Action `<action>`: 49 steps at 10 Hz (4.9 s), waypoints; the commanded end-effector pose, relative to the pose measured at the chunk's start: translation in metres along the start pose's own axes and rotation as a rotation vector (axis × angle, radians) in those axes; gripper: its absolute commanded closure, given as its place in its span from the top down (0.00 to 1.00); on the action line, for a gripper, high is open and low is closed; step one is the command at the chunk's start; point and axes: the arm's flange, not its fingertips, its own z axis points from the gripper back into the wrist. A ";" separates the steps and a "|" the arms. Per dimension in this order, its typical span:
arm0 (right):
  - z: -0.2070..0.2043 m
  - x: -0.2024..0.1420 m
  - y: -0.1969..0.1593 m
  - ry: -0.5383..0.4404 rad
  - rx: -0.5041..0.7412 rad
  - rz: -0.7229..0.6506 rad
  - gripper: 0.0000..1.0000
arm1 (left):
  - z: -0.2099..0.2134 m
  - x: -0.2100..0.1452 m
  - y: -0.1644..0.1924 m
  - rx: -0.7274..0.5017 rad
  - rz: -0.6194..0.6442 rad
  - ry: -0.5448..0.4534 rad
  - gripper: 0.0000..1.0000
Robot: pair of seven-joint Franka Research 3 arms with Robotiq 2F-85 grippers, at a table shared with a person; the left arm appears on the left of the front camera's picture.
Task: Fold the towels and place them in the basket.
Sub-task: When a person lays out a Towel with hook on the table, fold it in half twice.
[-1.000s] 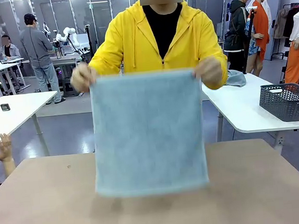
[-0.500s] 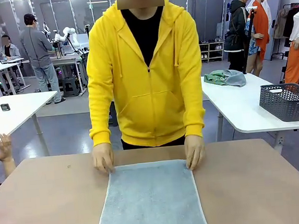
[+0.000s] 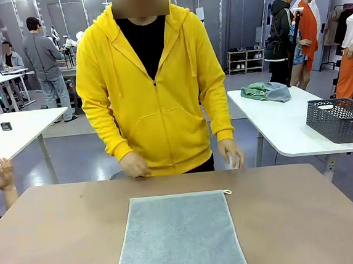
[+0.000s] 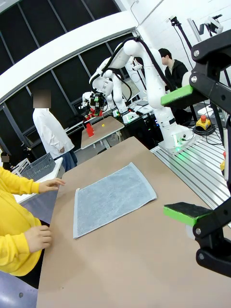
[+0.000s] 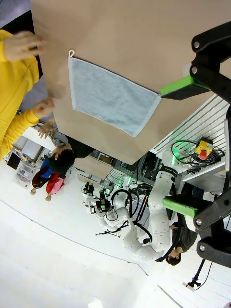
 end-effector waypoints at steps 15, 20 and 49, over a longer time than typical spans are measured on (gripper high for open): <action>-0.193 -0.010 0.175 0.896 -0.316 1.063 1.00 | -0.197 0.039 -0.195 0.643 -0.949 0.872 1.00; -0.270 -0.059 0.169 1.102 -0.393 1.305 1.00 | -0.310 -0.029 -0.202 0.575 -1.228 1.125 1.00; -0.450 -0.133 0.005 1.302 -0.625 1.047 1.00 | -0.499 -0.119 -0.034 0.423 -1.067 1.277 1.00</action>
